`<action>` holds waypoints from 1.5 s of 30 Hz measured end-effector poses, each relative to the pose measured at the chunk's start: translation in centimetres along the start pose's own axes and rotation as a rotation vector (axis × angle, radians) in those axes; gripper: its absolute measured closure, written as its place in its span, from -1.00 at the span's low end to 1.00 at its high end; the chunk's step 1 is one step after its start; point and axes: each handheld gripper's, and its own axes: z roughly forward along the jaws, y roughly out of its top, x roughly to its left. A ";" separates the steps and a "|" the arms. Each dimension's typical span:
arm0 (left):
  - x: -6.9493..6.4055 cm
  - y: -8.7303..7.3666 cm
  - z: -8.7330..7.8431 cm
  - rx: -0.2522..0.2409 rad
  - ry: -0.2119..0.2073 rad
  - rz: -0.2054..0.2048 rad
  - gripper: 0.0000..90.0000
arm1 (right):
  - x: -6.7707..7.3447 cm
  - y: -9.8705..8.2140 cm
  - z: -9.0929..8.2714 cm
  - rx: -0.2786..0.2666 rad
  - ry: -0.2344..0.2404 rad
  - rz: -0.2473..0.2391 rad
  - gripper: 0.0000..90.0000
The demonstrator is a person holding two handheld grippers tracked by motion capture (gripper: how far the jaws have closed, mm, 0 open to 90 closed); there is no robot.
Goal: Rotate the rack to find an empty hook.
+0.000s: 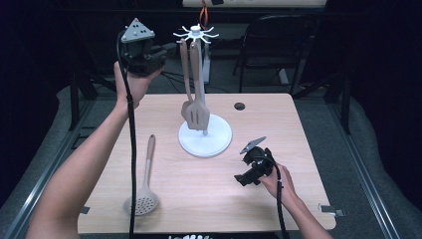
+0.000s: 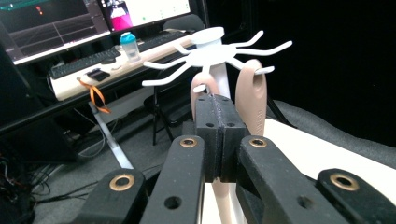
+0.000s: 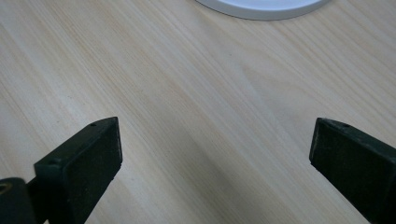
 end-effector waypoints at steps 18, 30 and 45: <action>1.1 0.2 1.8 0.023 0.048 -0.030 1.00 | 0.0 -0.1 0.1 -0.005 0.004 0.004 -0.95; 1.9 0.5 3.0 0.028 0.080 -0.057 1.00 | 0.0 -0.1 0.2 -0.007 0.006 0.005 -0.95; 2.7 0.7 3.8 0.041 0.089 -0.066 1.00 | 0.0 -0.1 0.2 -0.001 0.008 0.003 -0.95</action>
